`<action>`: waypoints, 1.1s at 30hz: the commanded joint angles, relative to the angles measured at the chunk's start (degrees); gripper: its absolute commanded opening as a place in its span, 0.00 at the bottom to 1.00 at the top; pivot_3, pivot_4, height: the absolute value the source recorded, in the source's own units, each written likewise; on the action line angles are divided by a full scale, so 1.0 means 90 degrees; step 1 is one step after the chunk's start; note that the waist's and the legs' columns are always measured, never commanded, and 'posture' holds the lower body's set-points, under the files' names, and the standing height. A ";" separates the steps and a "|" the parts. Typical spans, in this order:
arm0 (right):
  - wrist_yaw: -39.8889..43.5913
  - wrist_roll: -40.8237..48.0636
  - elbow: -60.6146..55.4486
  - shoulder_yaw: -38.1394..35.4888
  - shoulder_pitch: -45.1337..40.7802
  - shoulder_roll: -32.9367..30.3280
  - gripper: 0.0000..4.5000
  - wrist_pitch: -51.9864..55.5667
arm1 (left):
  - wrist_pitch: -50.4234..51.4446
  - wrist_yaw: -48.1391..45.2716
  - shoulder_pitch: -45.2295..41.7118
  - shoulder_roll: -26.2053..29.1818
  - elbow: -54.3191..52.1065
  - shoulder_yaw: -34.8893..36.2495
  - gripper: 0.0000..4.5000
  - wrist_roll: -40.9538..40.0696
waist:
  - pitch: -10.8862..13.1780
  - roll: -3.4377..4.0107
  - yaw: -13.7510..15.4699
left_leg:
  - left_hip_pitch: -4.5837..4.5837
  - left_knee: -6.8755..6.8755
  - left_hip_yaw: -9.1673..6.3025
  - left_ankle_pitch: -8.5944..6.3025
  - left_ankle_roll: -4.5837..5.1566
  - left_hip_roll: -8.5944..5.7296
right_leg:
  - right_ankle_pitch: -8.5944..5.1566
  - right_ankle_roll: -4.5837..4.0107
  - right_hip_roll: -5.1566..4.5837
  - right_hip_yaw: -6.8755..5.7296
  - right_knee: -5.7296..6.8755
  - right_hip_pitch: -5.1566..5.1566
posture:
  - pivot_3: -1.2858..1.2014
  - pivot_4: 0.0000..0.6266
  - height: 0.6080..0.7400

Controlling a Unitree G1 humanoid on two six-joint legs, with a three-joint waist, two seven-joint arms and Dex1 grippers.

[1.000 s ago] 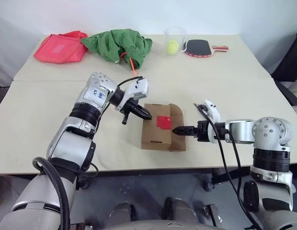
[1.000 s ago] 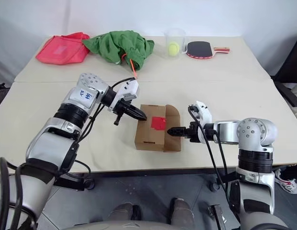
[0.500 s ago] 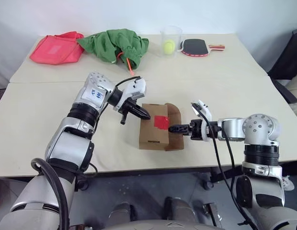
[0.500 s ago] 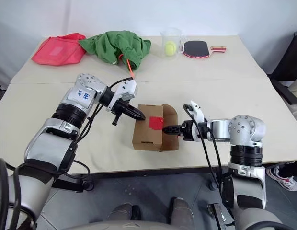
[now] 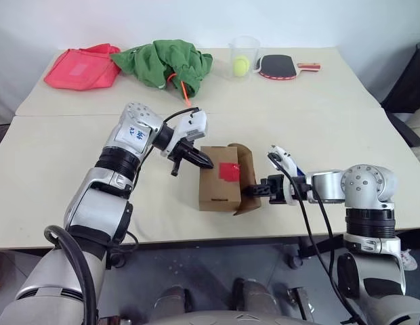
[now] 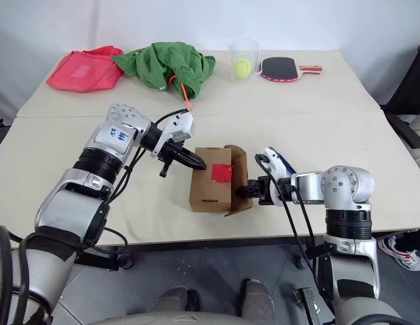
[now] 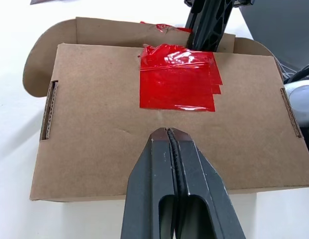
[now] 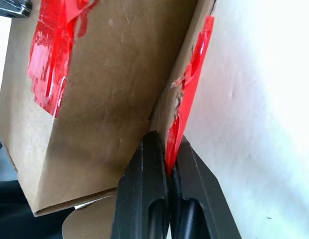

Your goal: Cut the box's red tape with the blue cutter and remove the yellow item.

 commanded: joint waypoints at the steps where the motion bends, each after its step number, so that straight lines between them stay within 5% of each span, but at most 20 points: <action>1: -0.0056 0.0530 -0.0558 -0.0161 -0.0433 -0.0199 0.01 0.0028 | 0.0072 -0.0021 0.0243 0.0005 -0.0022 -0.0148 0.00 0.0099 | 0.0000 0.0001 -0.0002 | -0.0001 0.0000 0.0000 0.0000 0.0000 0.0000 | 0.0000 0.0000 0.0000 0.0000 0.0000 -0.0001 | 0.52 0.24 1.00; 33: -0.3920 0.3916 -0.1142 0.0693 -0.1911 -0.0459 0.01 0.0028 | 0.0580 0.0172 0.0826 0.0172 -0.0846 -0.0009 0.00 0.0023 | -0.0002 0.0004 0.0183 | 0.0003 0.0005 -0.0002 0.0005 0.0012 0.0009 | 0.0001 0.0001 -0.0015 0.0011 -0.0002 0.0004 | 0.52 0.24 1.00</action>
